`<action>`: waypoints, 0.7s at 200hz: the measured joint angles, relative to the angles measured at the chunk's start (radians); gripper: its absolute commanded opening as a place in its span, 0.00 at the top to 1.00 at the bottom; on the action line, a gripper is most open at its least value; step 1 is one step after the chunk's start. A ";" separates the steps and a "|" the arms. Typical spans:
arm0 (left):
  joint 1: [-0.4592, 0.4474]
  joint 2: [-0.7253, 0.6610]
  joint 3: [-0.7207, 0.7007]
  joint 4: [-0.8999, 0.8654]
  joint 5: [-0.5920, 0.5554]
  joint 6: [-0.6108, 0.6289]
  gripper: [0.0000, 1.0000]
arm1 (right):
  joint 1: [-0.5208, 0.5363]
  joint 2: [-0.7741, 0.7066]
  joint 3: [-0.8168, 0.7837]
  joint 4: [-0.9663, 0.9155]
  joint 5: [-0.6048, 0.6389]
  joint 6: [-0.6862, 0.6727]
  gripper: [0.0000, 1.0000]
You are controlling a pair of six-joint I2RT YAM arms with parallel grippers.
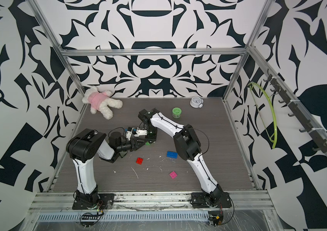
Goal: Assemble the letter y with lego
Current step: Assemble the lego brick with the lego brick.
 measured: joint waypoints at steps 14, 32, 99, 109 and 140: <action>-0.002 0.000 0.000 0.001 -0.005 0.005 0.53 | -0.007 -0.001 -0.003 0.003 -0.016 -0.011 0.81; -0.002 0.008 -0.001 0.016 -0.007 0.003 0.53 | -0.014 -0.003 -0.010 0.009 -0.033 -0.022 0.81; 0.003 0.061 -0.016 0.163 0.001 -0.061 0.50 | -0.023 -0.013 -0.030 0.036 -0.055 -0.080 0.80; 0.003 0.062 -0.016 0.163 -0.001 -0.060 0.49 | -0.024 -0.013 -0.030 0.037 -0.055 -0.085 0.80; -0.017 0.061 0.003 0.142 -0.029 -0.050 0.49 | -0.031 -0.014 -0.031 0.032 -0.039 -0.100 0.80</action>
